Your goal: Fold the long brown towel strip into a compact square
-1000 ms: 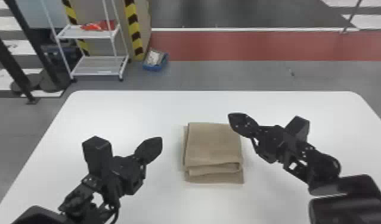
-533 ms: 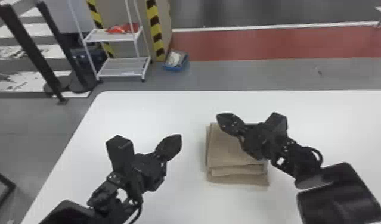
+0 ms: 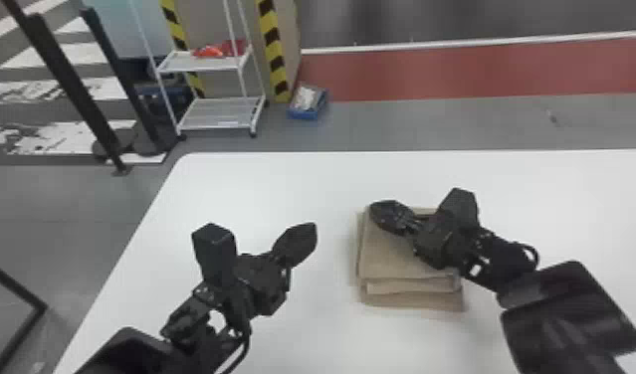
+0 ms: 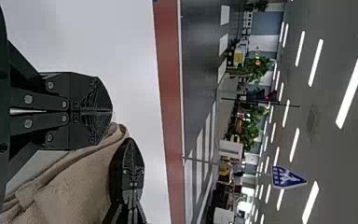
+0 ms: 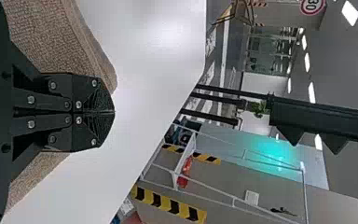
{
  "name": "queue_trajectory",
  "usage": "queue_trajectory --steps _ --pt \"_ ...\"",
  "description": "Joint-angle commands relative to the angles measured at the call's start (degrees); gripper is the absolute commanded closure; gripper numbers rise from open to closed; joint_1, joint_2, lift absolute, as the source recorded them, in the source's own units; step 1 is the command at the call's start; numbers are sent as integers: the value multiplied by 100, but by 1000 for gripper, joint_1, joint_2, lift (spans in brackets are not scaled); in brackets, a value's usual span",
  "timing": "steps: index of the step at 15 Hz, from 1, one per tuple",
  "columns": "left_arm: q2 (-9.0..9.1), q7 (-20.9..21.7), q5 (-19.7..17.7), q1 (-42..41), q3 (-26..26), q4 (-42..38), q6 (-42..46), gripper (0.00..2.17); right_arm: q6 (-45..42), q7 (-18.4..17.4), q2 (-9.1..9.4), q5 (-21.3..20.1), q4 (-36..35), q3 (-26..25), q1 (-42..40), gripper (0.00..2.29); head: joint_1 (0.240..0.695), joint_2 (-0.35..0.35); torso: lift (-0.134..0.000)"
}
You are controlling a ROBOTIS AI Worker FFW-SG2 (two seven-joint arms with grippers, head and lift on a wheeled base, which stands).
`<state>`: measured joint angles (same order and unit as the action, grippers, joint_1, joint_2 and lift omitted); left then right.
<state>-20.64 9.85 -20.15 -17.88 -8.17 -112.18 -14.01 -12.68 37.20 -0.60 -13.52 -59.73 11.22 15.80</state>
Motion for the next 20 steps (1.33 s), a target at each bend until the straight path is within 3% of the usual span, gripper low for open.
queue_trajectory --steps 1,3,5,7,8,10,11,13,14,17,20 --pt "-1 -10 -15 56 -18 -5 -19 1197 -2 270 -11 148 -47 -190 -24 1484 695 163 -124" --pt "34 -27 -15 100 -53 -23 -107 1197 68 516 -63 473 -645 -340 -288 1474 695 160 -124" --pt "60 -97 55 109 -88 -93 -195 1197 420 718 -169 772 -1752 -586 -727 859 695 145 -124" --pt "148 -194 257 118 -106 -199 -247 1190 1387 700 -344 807 -2939 -814 -1149 559 695 131 -124" --pt "227 -238 381 136 -123 -225 -247 1092 1721 525 -485 921 -3519 -911 -1351 542 695 118 -124" --pt "394 -291 521 179 -114 -278 -230 853 2354 -11 -828 1027 -4301 -1104 -1721 262 695 65 -124" --pt "482 -300 591 188 -70 -295 -212 566 2723 -170 -951 1123 -4661 -1280 -1879 124 695 40 -124" --pt "640 -475 908 197 -62 -392 34 97 2881 -293 -1074 1510 -5101 -1605 -2142 63 695 -4 -124" --pt "702 -642 1207 197 -106 -427 245 73 2969 -328 -1127 1571 -5303 -1684 -2301 66 695 -23 -124" --pt "895 -976 1400 118 -53 -418 596 73 2881 -539 -1056 1809 -5742 -1913 -2749 66 695 -54 -124" --pt "957 -1108 1497 -67 -27 -49 2091 73 2231 -776 -617 1870 -5786 -1904 -3118 66 695 -54 -124"
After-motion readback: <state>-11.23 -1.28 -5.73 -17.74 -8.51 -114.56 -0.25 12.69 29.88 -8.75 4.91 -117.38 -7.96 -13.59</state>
